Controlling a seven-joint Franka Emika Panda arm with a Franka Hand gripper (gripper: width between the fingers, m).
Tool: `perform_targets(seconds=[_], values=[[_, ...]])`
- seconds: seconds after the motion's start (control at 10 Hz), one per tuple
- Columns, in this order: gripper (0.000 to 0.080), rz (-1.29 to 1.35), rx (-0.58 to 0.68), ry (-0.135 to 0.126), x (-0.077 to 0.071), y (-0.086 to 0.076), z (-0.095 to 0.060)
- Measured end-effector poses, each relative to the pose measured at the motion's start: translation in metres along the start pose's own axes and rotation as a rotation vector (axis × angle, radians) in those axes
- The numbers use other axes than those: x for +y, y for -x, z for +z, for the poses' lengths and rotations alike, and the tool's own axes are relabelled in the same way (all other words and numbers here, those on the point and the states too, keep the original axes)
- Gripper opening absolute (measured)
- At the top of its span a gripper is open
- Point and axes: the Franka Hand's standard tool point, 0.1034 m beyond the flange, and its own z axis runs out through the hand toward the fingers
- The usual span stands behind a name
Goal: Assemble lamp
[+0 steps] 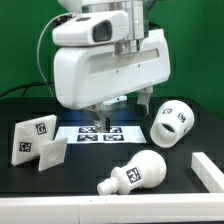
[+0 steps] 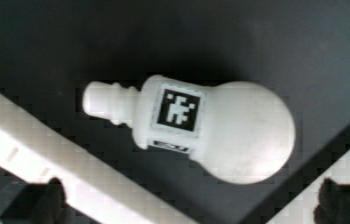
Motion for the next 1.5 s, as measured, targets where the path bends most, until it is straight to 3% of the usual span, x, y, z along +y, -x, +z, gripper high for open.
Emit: perform_targets(seconds=[0.1,0.3,0.8,1.1,1.2,1.3,1.4,1.5], values=[[0.0699,0.142,0.003,-0.01,-0.007,-0.001,0.001],[0.0699,0.275,-0.005,-0.039,-0.009,-0.009,0.001],[0.0699,0.273,-0.003,-0.037,-0.007,-0.01,0.001],[0.0699,0.511,-0.003,-0.034,-0.007,-0.015,0.013],[0.0699,0.558,-0.008,-0.066,-0.002,-0.015,0.021],[0.0699,0.644,-0.012,-0.137,0.009,-0.015,0.026],[0.0699,0.643,-0.006,-0.128,0.014,-0.014,0.026],[0.0699,0.637,-0.008,-0.13,0.01,-0.016,0.027]])
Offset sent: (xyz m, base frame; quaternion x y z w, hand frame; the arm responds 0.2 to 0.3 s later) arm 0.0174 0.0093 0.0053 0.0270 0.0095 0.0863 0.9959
